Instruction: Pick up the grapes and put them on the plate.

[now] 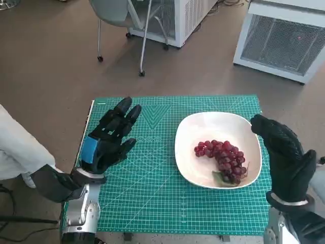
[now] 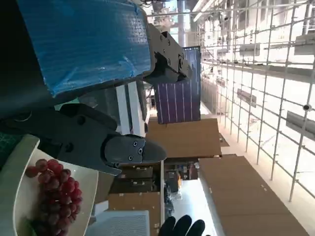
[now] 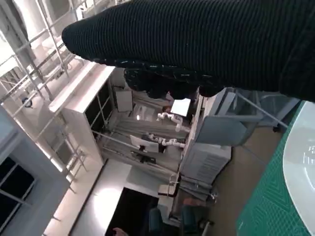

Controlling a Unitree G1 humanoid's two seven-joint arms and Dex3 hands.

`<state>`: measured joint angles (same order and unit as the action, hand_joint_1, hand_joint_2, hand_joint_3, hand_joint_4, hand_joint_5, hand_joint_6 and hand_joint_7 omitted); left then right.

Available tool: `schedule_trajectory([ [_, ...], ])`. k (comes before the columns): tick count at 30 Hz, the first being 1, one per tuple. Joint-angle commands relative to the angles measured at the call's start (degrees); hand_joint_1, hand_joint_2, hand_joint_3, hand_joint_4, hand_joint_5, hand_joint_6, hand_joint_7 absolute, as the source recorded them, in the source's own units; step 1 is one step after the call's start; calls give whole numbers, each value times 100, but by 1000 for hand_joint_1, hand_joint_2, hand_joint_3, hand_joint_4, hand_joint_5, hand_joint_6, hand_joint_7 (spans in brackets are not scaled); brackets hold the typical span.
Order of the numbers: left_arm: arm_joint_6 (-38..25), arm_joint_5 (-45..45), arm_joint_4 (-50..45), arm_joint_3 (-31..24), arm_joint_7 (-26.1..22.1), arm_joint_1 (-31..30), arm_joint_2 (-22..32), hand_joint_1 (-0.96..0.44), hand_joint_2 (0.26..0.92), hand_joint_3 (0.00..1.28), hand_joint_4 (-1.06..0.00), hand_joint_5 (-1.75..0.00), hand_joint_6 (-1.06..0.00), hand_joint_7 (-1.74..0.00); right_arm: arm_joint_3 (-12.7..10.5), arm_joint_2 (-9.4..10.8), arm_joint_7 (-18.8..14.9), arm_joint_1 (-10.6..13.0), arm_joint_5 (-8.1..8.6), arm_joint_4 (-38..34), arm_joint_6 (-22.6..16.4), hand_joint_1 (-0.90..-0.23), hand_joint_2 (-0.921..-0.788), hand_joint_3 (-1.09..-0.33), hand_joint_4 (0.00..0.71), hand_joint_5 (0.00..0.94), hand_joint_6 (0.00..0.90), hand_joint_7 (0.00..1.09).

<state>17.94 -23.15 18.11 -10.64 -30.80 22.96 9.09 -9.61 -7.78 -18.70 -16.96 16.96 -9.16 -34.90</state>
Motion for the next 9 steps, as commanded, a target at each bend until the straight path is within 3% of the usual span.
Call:
schedule_trajectory([
  [1,23,41,-135,38,-51,-122,7,-300,921,271,-314,-5,-383,-5,-11,-22,-86,29,63,-92,9,-481,-921,-533,573,8,202,660],
  [9,45,44,-160,69,-93,-183,-41,-297,921,281,-321,-7,-381,-4,-32,-30,-144,38,123,-109,-13,-481,-921,-535,573,7,199,664],
])
